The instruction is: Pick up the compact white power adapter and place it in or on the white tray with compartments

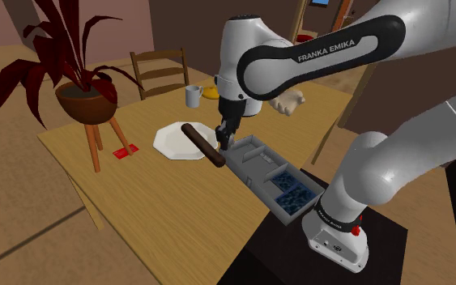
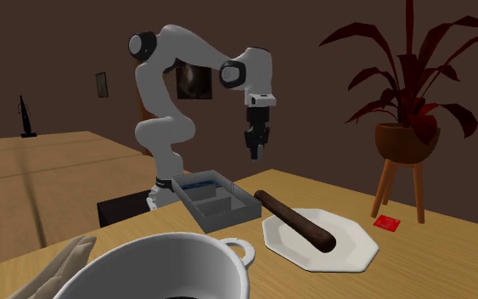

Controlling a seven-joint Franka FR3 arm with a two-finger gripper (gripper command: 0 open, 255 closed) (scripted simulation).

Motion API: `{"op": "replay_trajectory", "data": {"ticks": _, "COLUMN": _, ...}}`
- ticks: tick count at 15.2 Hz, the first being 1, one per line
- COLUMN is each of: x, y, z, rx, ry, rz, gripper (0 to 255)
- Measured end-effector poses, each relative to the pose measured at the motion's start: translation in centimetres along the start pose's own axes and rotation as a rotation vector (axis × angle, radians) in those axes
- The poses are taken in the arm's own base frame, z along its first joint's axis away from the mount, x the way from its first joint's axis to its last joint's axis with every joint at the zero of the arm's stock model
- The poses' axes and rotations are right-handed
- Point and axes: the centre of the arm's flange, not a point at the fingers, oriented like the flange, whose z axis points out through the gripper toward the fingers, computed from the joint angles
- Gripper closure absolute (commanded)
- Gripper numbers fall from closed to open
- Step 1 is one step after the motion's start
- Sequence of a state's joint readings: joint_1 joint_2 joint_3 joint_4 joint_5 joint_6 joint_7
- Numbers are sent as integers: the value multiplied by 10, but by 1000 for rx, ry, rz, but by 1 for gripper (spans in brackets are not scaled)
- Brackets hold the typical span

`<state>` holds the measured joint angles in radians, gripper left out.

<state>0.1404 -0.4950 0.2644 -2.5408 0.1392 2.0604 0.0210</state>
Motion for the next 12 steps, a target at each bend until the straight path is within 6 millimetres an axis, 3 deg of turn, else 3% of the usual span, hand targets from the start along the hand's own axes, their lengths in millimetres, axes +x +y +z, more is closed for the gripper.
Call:
{"op": "replay_trajectory", "data": {"ticks": 10, "x": -90, "y": 100, "z": -7, "rx": 1, "ry": 1, "rz": 0, "gripper": 255}}
{"op": "replay_trajectory", "data": {"ticks": 12, "x": -102, "y": 111, "z": -3, "rx": 1, "ry": 1, "rz": -1, "gripper": 255}}
